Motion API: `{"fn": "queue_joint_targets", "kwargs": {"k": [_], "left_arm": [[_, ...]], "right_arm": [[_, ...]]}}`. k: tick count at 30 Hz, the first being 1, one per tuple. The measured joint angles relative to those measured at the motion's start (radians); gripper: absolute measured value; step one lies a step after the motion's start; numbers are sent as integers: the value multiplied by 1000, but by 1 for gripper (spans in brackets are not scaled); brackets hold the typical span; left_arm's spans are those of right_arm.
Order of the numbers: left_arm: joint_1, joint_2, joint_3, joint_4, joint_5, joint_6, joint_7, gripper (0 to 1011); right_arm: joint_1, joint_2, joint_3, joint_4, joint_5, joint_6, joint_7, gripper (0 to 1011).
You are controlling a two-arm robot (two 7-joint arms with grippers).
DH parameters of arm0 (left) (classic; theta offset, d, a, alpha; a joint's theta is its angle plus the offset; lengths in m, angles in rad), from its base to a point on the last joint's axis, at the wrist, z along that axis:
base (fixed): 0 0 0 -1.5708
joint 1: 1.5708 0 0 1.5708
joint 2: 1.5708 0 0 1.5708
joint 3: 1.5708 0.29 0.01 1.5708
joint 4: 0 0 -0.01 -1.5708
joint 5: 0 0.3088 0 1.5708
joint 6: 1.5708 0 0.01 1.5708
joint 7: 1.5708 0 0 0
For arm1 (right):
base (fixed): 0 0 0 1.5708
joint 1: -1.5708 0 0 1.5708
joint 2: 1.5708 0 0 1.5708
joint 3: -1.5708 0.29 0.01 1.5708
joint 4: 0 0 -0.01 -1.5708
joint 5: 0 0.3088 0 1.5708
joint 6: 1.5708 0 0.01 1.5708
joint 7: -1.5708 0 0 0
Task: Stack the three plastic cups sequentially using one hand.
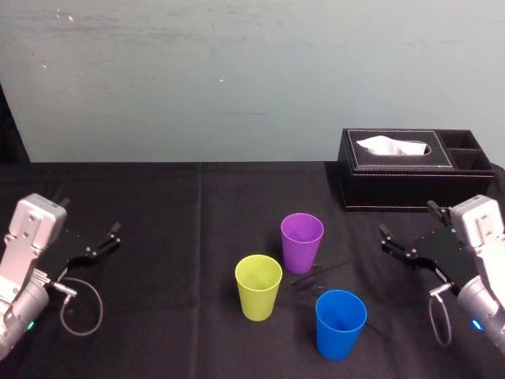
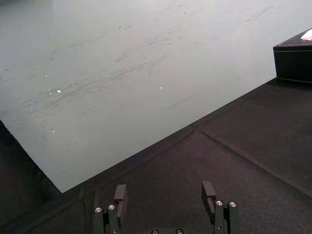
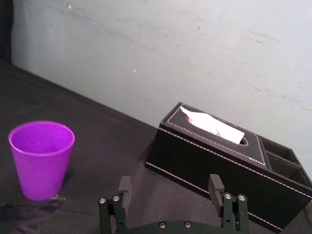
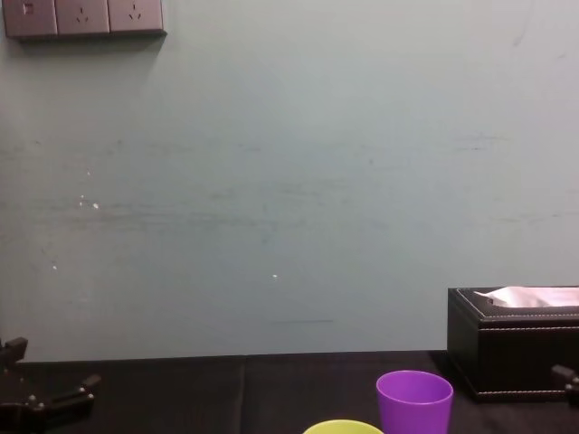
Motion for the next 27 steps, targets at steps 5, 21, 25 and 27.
{"fn": "queue_joint_targets", "kwargs": {"k": [5,21,25,27], "left_arm": [[0,0,0,0,0,0,0,1000],[0,0,0,0,0,0,0,1000],[0,0,0,0,0,0,0,1000],[0,0,0,0,0,0,0,1000]], "right_arm": [[-40,8,42,-47,57,-1,28,1004],[-290,164,192,-293,252,117,192,1004],[-345,198,215,-334,284,145,236,1004],[-371,214,225,-350,306,162,269,1004]]}}
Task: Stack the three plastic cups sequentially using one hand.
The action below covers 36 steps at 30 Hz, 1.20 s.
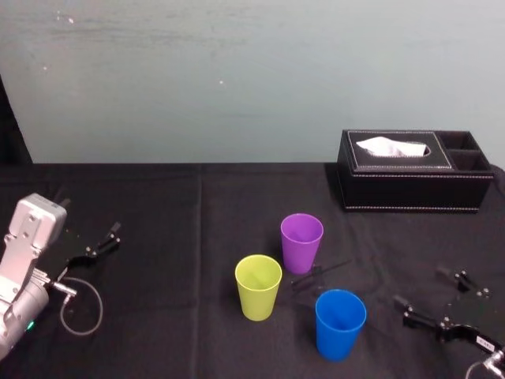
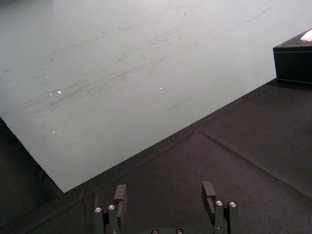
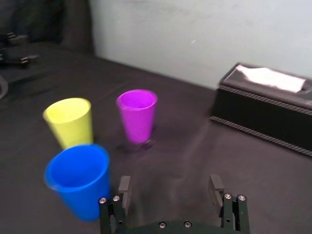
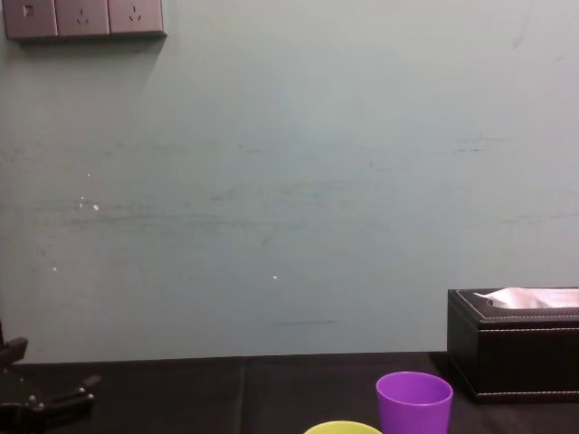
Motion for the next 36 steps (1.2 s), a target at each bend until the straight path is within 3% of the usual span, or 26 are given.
{"fn": "queue_joint_targets", "kwargs": {"k": [9,19,36], "left_arm": [[0,0,0,0,0,0,0,1000],[0,0,0,0,0,0,0,1000],[0,0,0,0,0,0,0,1000]], "right_arm": [[-48,29,5,-31,13,42,82,1004],[-29,17,-33,-34,-37,70,130,1004],[53,-89,-90,4,-125,101,163,1004]]}}
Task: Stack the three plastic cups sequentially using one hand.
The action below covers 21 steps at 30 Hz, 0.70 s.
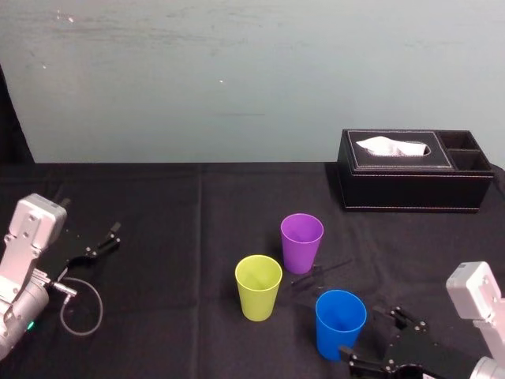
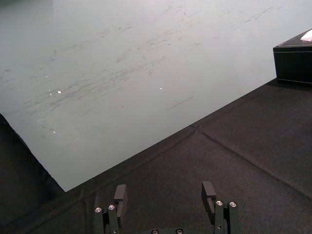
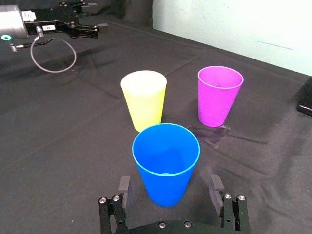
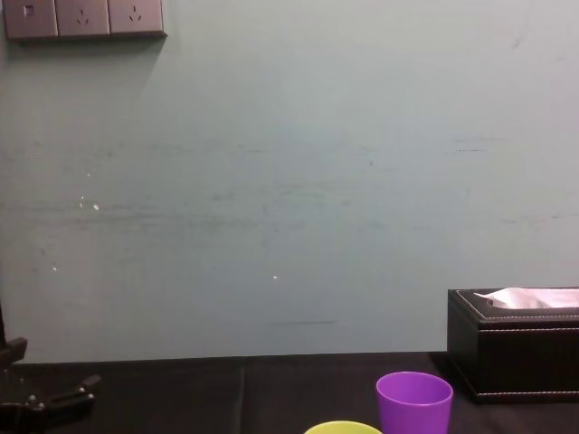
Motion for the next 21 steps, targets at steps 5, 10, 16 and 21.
{"fn": "queue_joint_targets", "kwargs": {"k": [5,10,16,21], "left_arm": [[0,0,0,0,0,0,0,1000],[0,0,0,0,0,0,0,1000],[0,0,0,0,0,0,0,1000],[0,0,0,0,0,0,0,1000]], "right_arm": [[18,-32,-9,22,-14,6,7,1004],[30,-52,-15,36,-26,9,9,1004],[43,-74,-21,51,-39,8,14,1004],[56,-93,-27,65,-49,7,15,1004]]}}
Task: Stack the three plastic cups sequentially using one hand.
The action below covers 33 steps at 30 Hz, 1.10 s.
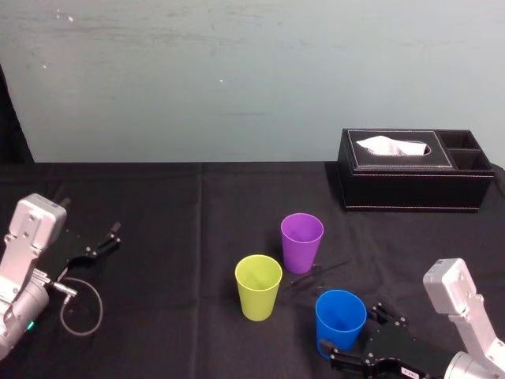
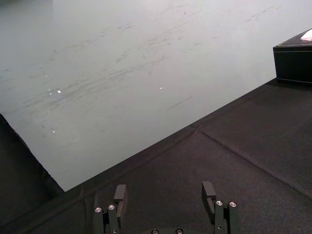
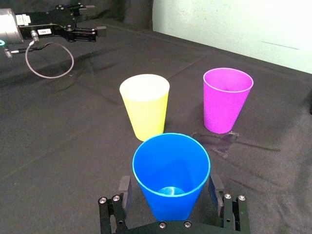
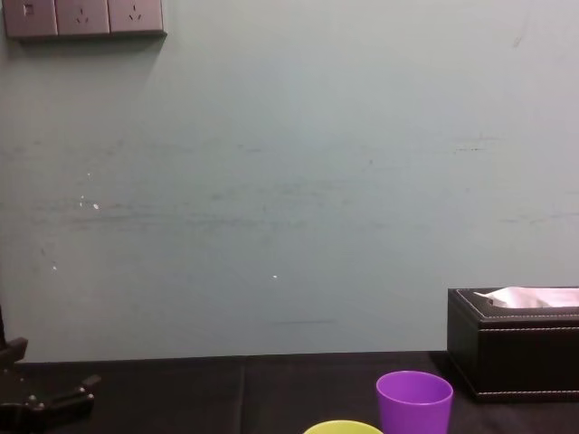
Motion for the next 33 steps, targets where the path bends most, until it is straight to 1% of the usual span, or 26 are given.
{"fn": "queue_joint_targets", "kwargs": {"k": [13,23,25,28,30,32,33], "left_arm": [[0,0,0,0,0,0,0,1000],[0,0,0,0,0,0,0,1000],[0,0,0,0,0,0,0,1000],[0,0,0,0,0,0,0,1000],[0,0,0,0,0,0,0,1000],[0,0,0,0,0,0,0,1000],[0,0,0,0,0,0,0,1000]], "right_arm": [[32,-29,-16,31,-23,5,4,1004],[30,-28,-14,29,-22,4,4,1004],[29,-27,-14,28,-22,4,4,983],[29,-27,-14,28,-22,4,4,916],[29,-27,-13,27,-22,4,4,853],[29,-27,-13,27,-21,3,4,817],[28,-27,-13,27,-21,3,4,771]]}}
